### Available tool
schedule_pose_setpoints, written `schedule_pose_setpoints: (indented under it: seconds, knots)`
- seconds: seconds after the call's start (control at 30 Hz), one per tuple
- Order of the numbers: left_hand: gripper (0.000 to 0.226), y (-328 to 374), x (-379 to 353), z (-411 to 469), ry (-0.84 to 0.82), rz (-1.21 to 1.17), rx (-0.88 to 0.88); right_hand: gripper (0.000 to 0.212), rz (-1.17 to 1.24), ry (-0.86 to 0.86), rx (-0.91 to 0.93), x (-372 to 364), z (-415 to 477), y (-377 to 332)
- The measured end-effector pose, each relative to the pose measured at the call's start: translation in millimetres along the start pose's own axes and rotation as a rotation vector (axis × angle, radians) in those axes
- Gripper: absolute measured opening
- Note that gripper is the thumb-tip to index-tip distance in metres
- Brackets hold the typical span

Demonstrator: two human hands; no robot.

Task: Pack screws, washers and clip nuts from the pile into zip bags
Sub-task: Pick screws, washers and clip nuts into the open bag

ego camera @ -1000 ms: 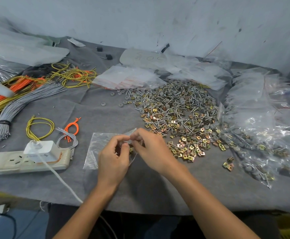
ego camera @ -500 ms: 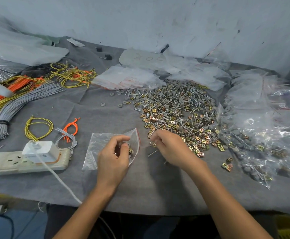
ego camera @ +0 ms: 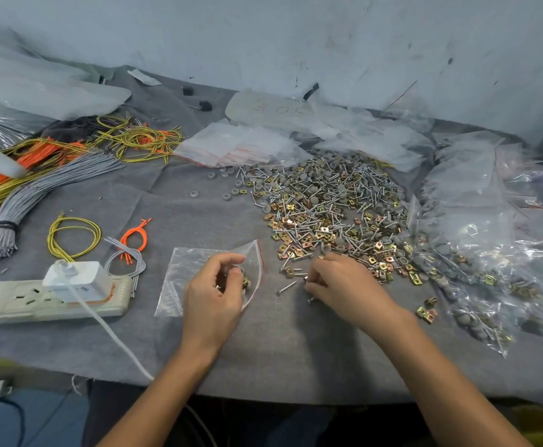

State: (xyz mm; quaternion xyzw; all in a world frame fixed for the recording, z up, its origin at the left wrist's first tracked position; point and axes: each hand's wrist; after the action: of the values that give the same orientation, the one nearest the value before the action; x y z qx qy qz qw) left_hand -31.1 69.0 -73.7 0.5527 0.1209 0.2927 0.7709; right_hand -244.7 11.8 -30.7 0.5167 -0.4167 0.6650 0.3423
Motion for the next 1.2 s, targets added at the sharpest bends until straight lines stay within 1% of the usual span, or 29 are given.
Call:
schedule_pose_setpoints:
  seconds: [0.13,0.23,0.33,0.4,0.43,0.47,0.5,0.53,0.57,0.7,0.8,0.87,0.93,1.0,1.03,1.1,1.2]
  knots:
    - [0.017,0,0,0,-0.001,0.01,-0.002,0.018,-0.076,0.045,0.076,-5,0,-1]
    - [0.018,1,0,0,0.004,0.006,-0.006,0.014,0.02,0.102,0.034,-5,1,-1]
    - [0.017,1,0,-1,-0.003,0.001,0.005,0.014,0.274,0.175,-0.127,-4,1,3]
    - [0.017,0,0,0,-0.002,0.003,0.003,0.014,0.589,0.206,-0.269,-2,1,1]
    - [0.018,0,0,0,-0.002,0.005,0.003,0.014,0.77,0.19,-0.322,-2,1,-2]
    - [0.018,-1,-1,0,-0.003,0.005,0.003,0.013,0.917,0.161,-0.348,-1,1,-5]
    - [0.018,-1,-1,0,-0.003,0.004,0.002,0.012,1.0,0.129,-0.34,-2,2,-10]
    - [0.018,-2,-1,-1,-0.003,0.004,0.002,0.01,1.019,0.102,-0.306,-3,4,-16]
    - [0.017,-2,-1,0,-0.003,0.007,0.001,0.01,0.985,0.088,-0.252,-5,5,-24]
    - [0.018,-6,-1,1,-0.009,0.036,-0.018,0.007,0.679,0.119,-0.017,-15,16,-56]
    - [0.02,-8,0,1,-0.006,0.045,-0.035,0.001,0.484,0.116,0.082,-17,26,-68]
    - [0.02,-8,0,1,0.0,0.043,-0.036,0.008,0.489,0.152,0.057,-15,31,-67]
    - [0.017,-5,0,1,-0.017,0.049,-0.023,0.019,0.566,0.196,-0.004,-10,36,-64]
    - [0.013,1,1,1,-0.07,0.08,-0.037,0.035,0.545,0.127,-0.044,-6,41,-61]
    - [0.012,4,2,0,-0.104,0.123,-0.063,0.039,0.514,0.07,-0.047,-5,44,-60]
    - [0.018,9,8,-3,-0.189,0.274,-0.137,0.032,0.51,0.005,-0.058,-9,47,-59]
    - [0.045,11,21,-16,-0.298,0.498,-0.216,0.026,0.545,0.037,-0.114,-14,44,-57]
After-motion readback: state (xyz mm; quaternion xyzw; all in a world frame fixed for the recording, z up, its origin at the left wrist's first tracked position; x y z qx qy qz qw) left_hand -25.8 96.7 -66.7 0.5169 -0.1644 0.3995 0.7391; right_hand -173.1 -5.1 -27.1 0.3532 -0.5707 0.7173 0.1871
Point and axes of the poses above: each hand's wrist, its own z-axis towards the middle knuckle, its own x-axis out of the back of the hand, y = z × x, and after that the axes turned 9 degrees about y, right-handed
